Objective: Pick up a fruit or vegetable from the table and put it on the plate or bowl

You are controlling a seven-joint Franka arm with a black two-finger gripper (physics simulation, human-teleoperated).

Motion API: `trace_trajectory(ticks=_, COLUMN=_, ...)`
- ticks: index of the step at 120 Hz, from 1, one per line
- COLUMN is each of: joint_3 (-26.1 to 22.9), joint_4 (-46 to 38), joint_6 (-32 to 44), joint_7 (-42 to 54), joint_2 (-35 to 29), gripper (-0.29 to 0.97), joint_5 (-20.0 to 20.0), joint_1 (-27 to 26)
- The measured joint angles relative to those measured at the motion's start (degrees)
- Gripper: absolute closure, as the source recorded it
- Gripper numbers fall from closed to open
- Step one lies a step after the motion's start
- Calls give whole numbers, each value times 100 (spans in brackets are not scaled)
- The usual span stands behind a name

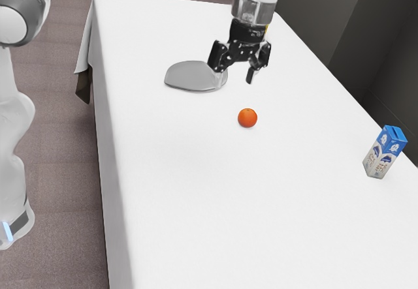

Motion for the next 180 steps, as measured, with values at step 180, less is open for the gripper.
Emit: trace_trajectory(ticks=180, joint_3=-240, joint_4=-93, joint_6=2754, joint_7=4763, joint_2=2108, gripper=0, joint_5=-1354, joint_1=2977)
